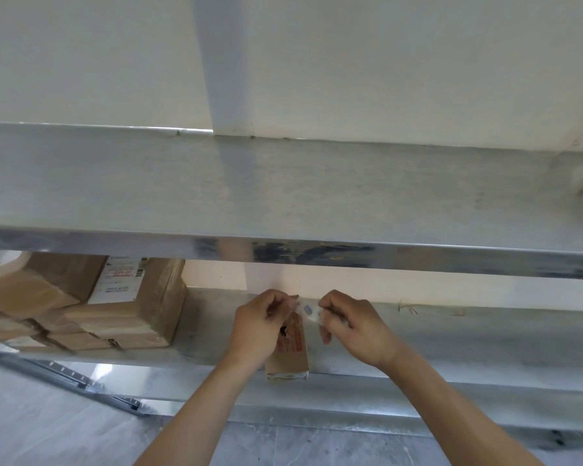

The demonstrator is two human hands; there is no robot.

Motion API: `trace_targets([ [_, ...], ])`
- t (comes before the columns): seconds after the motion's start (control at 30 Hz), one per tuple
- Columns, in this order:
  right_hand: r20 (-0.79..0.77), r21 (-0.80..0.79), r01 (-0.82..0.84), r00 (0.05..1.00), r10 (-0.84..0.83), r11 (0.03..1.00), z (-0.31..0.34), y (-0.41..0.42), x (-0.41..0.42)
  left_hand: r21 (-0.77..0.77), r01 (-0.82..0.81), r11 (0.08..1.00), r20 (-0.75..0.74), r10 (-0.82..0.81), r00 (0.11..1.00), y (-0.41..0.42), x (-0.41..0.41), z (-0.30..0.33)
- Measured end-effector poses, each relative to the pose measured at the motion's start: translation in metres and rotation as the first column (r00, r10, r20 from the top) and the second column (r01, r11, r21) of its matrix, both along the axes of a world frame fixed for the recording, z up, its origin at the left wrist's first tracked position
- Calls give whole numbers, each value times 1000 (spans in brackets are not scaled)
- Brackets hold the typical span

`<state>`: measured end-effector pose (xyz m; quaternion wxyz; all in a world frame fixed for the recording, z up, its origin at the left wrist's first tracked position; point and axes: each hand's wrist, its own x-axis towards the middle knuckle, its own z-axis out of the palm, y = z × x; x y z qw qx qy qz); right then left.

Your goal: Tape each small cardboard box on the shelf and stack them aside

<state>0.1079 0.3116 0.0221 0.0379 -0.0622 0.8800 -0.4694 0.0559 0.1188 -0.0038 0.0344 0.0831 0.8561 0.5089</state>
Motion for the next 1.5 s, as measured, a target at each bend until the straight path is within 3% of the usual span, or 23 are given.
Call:
trace_targets([
  [0.13, 157, -52, 5, 988, 3, 999, 13, -9, -23, -78, -29, 997, 124, 38, 992, -9, -6, -7],
  [0.37, 207, 375, -89, 978, 10, 923, 1, -3, -57, -41, -143, 989, 314, 149, 938, -37, -7, -26],
  [0.67, 252, 519, -141, 968, 7, 843, -24, 0, -65, 37, -255, 966, 464, 209, 861, -59, -1, -49],
  [1.0, 305, 584, -169, 952, -22, 794, -38, 3, -78, -21, -234, 972, 566, 205, 798, -49, -14, -73],
  [1.23, 365, 584, -195, 930, -40, 788, -57, -2, -78, 12, -304, 953, 654, 222, 723, -40, -15, -87],
  [1.5, 331, 603, -193, 943, -22, 774, -67, -2, -76, 52, -391, 919, 715, 239, 657, -35, -19, -97],
])
